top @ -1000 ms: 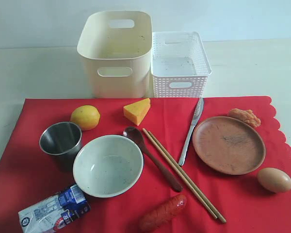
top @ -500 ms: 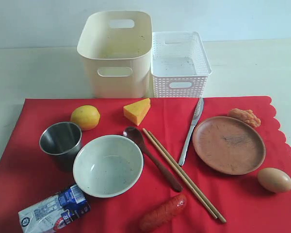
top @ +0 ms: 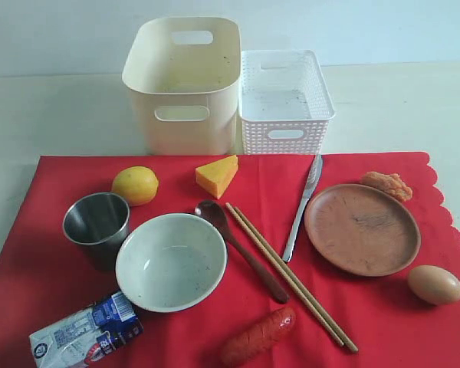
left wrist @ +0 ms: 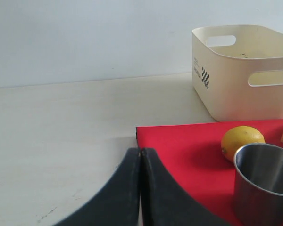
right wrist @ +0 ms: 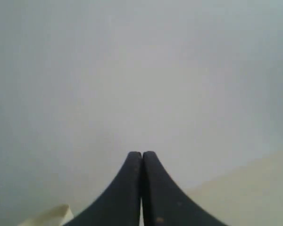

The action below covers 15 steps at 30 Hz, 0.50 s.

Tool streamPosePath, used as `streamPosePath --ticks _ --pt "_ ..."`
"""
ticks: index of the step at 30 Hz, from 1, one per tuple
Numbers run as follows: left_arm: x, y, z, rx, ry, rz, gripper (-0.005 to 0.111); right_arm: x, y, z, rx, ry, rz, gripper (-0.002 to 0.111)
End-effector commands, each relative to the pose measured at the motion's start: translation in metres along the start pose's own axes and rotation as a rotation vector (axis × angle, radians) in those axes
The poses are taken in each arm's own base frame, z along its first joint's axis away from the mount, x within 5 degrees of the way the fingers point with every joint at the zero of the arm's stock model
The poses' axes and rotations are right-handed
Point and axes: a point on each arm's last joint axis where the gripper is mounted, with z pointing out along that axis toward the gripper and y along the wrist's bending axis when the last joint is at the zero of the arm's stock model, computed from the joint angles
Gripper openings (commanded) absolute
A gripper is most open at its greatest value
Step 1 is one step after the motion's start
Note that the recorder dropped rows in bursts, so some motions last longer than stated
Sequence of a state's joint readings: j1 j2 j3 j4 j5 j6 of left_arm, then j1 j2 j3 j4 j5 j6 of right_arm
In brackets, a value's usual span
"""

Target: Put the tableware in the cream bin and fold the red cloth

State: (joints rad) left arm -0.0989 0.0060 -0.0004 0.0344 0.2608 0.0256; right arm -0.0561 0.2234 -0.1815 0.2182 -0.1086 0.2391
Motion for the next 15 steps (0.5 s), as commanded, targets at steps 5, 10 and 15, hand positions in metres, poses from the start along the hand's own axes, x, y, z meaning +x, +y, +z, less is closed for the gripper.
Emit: streamPosePath --ticks 5,10,15 --pt "-0.001 0.0 0.0 0.003 -0.01 0.0 0.003 0.031 -0.01 0.064 0.176 0.438 -0.025 0.0" --pt "-0.001 0.0 0.0 0.003 -0.01 0.0 0.003 0.066 0.007 0.102 0.108 0.693 -0.091 0.0" --pt "-0.001 0.0 0.0 0.003 -0.01 0.0 0.003 0.105 0.042 0.126 -0.028 0.873 -0.176 0.0"
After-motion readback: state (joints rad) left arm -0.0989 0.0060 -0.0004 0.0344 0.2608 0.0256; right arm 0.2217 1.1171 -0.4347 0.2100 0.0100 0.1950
